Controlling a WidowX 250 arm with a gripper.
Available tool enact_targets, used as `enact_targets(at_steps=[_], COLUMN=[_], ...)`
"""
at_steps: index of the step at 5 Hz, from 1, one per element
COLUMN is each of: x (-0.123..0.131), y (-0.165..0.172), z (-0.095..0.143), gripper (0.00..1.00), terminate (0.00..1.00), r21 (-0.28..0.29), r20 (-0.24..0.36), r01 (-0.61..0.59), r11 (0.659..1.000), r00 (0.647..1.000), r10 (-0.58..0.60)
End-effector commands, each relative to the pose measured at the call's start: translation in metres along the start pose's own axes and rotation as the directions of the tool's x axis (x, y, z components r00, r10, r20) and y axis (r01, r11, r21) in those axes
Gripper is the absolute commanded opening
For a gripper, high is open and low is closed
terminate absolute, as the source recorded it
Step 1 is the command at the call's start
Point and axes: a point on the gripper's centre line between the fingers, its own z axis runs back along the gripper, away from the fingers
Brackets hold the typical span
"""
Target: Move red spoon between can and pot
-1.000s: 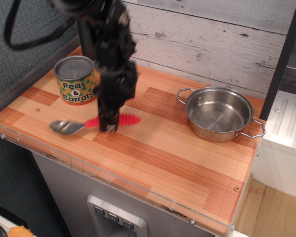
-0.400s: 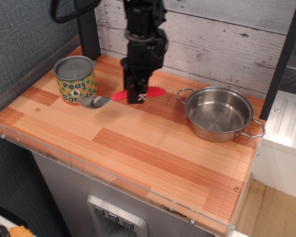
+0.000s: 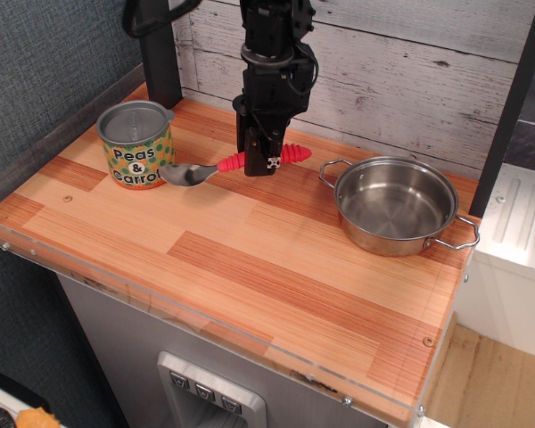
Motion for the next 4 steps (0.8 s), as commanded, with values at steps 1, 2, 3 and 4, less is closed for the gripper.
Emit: enact_targets(at_steps=[1, 2, 3, 4], x=[0.0168, 0.0199, 0.0179, 0.0139], y=[0.0225, 0.0244, 0.0236, 0.0238], z=[0.0027, -0.0018, -0.0037, 0.0023], gripper=[0.00, 0.00, 0.00, 1.00], terminate=[0.00, 0.00, 0.00, 0.00], r21=[0.046, 0.035, 0.062, 0.076], r20=[0.001, 0.029, 0.049, 0.095], r01=[-0.027, -0.038, -0.069, -0.099], r11=[0.999, 0.999, 0.996, 0.992], r00=[1.000, 0.999, 0.997, 0.991], r10=[0.027, 0.037, 0.066, 0.091])
